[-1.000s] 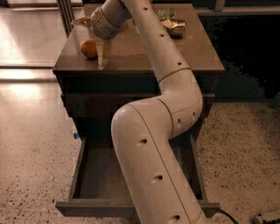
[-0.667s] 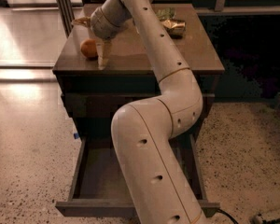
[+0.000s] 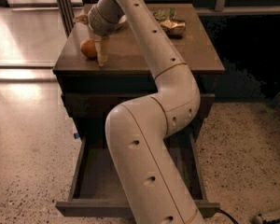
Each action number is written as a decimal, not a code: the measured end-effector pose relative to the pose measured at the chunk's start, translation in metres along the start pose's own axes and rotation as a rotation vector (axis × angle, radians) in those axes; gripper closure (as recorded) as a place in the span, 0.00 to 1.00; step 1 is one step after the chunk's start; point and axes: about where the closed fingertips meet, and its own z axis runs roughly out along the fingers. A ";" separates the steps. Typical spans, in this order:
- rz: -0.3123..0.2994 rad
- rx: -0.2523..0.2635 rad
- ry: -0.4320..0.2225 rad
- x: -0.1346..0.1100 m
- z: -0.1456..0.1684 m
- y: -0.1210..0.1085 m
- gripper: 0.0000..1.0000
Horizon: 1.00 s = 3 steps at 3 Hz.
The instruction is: Place orange into middle drawer
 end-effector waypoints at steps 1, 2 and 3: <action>0.019 -0.005 0.098 0.014 0.000 -0.005 0.00; 0.019 -0.005 0.098 0.014 0.000 -0.005 0.00; 0.019 -0.005 0.098 0.014 0.000 -0.005 0.27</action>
Offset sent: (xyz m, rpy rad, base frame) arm 0.0108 -0.0054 -0.0009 -0.0570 -0.0270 -0.0558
